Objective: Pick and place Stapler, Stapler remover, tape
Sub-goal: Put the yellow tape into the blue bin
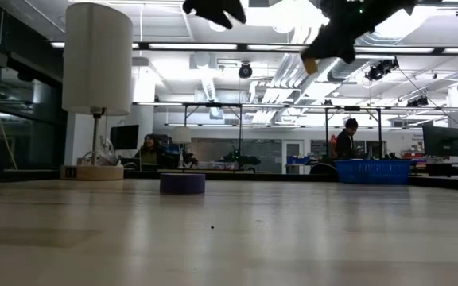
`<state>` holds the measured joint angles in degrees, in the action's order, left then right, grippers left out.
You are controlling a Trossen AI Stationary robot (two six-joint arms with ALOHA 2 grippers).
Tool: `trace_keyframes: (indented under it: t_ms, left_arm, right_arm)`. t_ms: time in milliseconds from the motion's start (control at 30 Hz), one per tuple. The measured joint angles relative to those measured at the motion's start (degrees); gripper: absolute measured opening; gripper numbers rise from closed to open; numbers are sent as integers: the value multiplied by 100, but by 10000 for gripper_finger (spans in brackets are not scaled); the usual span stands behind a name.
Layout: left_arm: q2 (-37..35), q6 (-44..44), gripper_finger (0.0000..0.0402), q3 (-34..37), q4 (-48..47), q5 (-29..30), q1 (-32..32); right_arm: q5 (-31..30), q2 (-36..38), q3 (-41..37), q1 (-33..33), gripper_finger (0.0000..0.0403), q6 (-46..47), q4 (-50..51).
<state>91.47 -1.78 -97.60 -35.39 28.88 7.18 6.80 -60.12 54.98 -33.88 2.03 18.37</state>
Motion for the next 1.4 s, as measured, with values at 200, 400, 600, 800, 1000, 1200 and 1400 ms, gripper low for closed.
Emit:
trace_keyframes:
  t_ms: [200,400,600,800,1000,1200,1400]
  left_arm:
    - [-47,2,259,2,-258,31,0]
    - [-47,2,259,2,-486,84,0]
    - [-47,0,259,2,-908,206,0]
    - [-47,0,259,2,-1382,236,0]
    - [-47,7,259,2,-1907,289,0]
    - [-47,10,259,2,-2388,473,0]
    - [-47,7,259,2,-2482,475,0]
  right_arm:
    - [-543,-284,343,-614,34,272,1185]
    - [-604,-819,506,-1268,34,810,1994]
    - [-626,-1452,594,-1884,34,1183,2427]
    - [-496,-2190,959,-2343,34,1405,2512]
    - [-1001,-3117,1797,-2487,34,1311,3210]
    - [-1657,-3819,2346,-2664,34,1187,4214]
    - [-1324,-4075,2276,-3019,34,1206,4461]
